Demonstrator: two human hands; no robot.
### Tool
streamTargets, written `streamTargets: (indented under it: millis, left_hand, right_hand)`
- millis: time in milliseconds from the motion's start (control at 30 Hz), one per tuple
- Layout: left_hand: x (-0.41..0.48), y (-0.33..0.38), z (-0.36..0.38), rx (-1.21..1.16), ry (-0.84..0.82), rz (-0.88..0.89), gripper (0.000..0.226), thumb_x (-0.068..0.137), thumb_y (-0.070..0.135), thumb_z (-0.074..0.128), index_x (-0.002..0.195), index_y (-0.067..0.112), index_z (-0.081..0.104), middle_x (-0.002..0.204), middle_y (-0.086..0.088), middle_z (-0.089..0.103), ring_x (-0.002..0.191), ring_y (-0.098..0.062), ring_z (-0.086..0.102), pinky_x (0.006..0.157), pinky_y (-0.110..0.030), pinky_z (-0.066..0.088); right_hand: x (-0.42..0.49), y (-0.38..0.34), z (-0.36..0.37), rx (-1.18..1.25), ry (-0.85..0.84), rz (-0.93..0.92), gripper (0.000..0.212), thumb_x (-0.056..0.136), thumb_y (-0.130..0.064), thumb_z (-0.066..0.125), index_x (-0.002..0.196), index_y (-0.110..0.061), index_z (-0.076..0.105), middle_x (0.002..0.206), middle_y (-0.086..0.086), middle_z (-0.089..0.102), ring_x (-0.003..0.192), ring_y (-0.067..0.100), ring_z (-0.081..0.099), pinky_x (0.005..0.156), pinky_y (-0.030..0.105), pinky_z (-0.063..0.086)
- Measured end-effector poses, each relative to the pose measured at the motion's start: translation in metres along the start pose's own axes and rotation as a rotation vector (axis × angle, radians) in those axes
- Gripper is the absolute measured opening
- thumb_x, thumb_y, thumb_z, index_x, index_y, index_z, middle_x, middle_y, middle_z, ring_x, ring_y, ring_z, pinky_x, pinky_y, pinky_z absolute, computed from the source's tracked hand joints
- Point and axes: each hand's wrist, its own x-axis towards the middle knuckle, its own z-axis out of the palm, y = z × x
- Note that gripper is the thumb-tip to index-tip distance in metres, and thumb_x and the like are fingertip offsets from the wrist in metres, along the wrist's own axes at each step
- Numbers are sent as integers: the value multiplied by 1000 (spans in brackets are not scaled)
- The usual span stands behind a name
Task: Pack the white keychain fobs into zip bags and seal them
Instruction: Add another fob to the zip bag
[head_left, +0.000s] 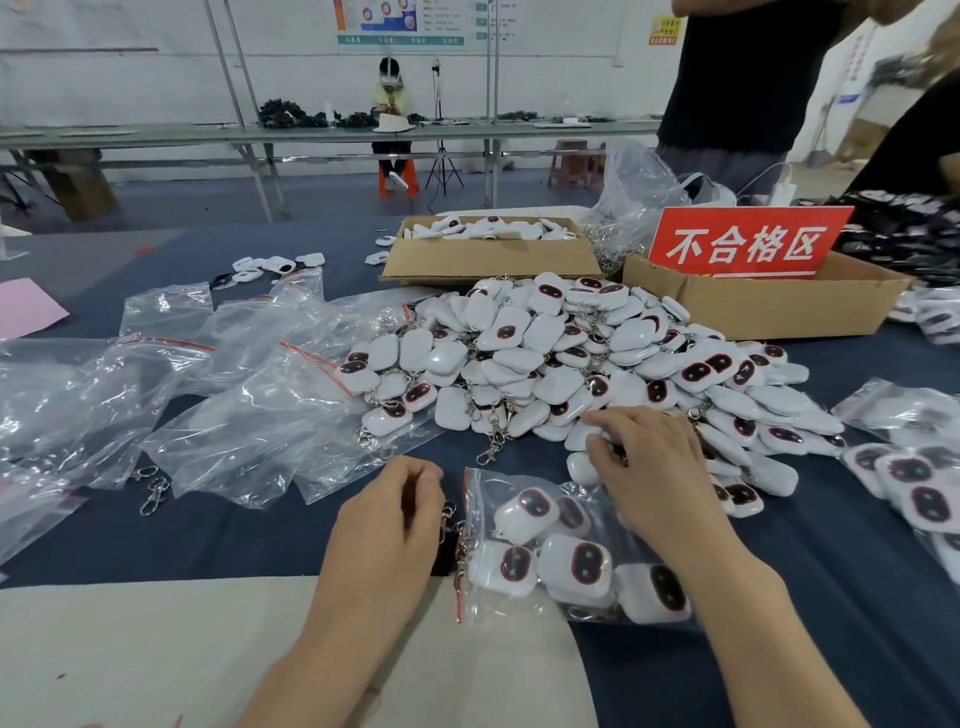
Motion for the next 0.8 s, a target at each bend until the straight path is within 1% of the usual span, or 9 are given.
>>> streamTargets:
  millis: [133, 233, 300, 367, 467, 533, 600, 733, 800]
  left_hand:
    - [0, -2, 1, 0, -2, -6, 17, 100, 35, 51, 87, 36, 61, 67, 26, 61, 59, -1, 54, 55, -25, 34]
    - [0, -2, 3, 4, -3, 8, 17, 99, 36, 51, 86, 37, 61, 71, 23, 63, 62, -3, 55, 55, -26, 36]
    - [0, -3, 3, -6, -3, 11, 17, 100, 36, 51, 86, 37, 61, 68, 23, 62, 59, -3, 54, 55, -26, 35]
    - [0, -4, 3, -18, -3, 17, 17, 100, 36, 52, 86, 37, 61, 65, 23, 61, 57, -2, 53, 55, -26, 35]
    - [0, -5, 4, -38, -7, 31, 17, 101, 35, 53, 86, 38, 61, 68, 24, 62, 64, -2, 55, 58, -27, 37]
    - [0, -5, 4, -70, -4, 63, 15, 101, 35, 53, 89, 40, 61, 70, 23, 62, 63, -3, 54, 57, -24, 38]
    - [-2, -3, 3, -146, 16, 124, 10, 101, 38, 53, 98, 43, 61, 77, 20, 63, 62, -4, 54, 57, -17, 40]
    - [-5, 5, 1, -265, 68, 248, 22, 96, 52, 50, 116, 47, 55, 97, 14, 61, 78, -11, 59, 65, -9, 43]
    - [-6, 8, 0, -285, 42, 284, 26, 96, 55, 49, 120, 49, 54, 101, 13, 62, 84, -15, 62, 67, -11, 45]
  right_hand:
    - [2, 1, -4, 19, -59, 23, 42, 93, -54, 54, 134, -44, 49, 137, -13, 50, 136, 15, 35, 121, 44, 19]
    - [0, -2, -4, 45, -44, 36, 39, 92, -52, 57, 130, -45, 52, 134, -13, 52, 135, 14, 34, 122, 46, 20]
    - [0, -2, -4, 41, -42, 29, 38, 93, -52, 56, 130, -44, 52, 132, -12, 53, 133, 13, 35, 122, 48, 21]
    - [-1, -1, -5, 96, -9, 0, 37, 93, -51, 55, 129, -41, 54, 125, -13, 55, 125, 9, 38, 118, 45, 27]
    - [-1, -5, -10, 357, 21, -34, 38, 87, -55, 50, 122, -40, 59, 112, -27, 54, 112, 0, 51, 101, 36, 46]
    - [-2, -12, -14, 561, 44, -32, 37, 87, -63, 49, 116, -44, 61, 107, -24, 62, 105, -4, 59, 93, 31, 51]
    - [-4, -23, -17, 725, 58, -36, 31, 84, -68, 50, 107, -51, 62, 101, -20, 70, 97, -3, 65, 88, 28, 52]
    - [-13, -52, -12, 830, -83, -105, 33, 80, -74, 45, 97, -52, 63, 89, -15, 73, 81, 3, 70, 75, 29, 57]
    - [-19, -67, -5, 830, -169, -145, 32, 81, -73, 47, 94, -50, 65, 84, -14, 73, 74, 3, 70, 66, 22, 56]
